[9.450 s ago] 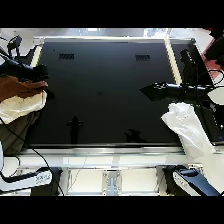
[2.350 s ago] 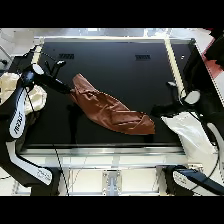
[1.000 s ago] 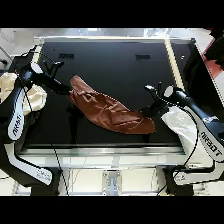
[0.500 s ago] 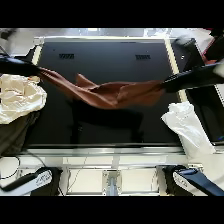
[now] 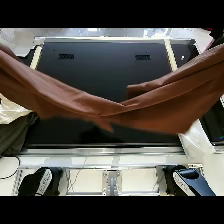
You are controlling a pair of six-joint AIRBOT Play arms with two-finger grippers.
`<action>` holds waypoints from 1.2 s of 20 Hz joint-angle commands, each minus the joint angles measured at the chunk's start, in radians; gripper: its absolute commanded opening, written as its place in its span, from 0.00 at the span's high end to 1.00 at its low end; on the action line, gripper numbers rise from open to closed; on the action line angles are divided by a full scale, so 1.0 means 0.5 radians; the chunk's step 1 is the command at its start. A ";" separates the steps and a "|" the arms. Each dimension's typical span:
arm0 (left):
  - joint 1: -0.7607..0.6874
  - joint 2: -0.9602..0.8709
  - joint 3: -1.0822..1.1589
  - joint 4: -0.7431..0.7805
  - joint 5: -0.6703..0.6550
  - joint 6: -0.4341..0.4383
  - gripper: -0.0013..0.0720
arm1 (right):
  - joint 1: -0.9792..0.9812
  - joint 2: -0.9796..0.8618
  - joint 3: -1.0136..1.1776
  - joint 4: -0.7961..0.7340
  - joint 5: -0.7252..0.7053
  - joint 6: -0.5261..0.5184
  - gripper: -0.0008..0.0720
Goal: Fold the shirts.
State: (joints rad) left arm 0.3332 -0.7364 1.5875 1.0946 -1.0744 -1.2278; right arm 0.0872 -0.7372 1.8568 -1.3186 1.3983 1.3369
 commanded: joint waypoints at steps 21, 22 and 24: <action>-0.310 -1.755 -0.393 -0.399 0.625 -0.264 0.95 | -0.013 -1.830 -0.139 0.219 -1.263 0.027 0.61; -0.314 -1.755 -0.321 -0.422 0.642 -0.238 0.88 | -0.013 -1.830 -0.043 0.218 -1.263 0.027 0.61; -0.319 -1.754 -0.233 -0.430 0.614 -0.239 0.31 | -0.013 -1.830 0.089 0.220 -1.245 0.027 0.60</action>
State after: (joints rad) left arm 0.1768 -1.6093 1.4025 0.9321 -0.8223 -1.3537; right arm 0.0811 -1.6470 1.7985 -1.2098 0.7948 1.3499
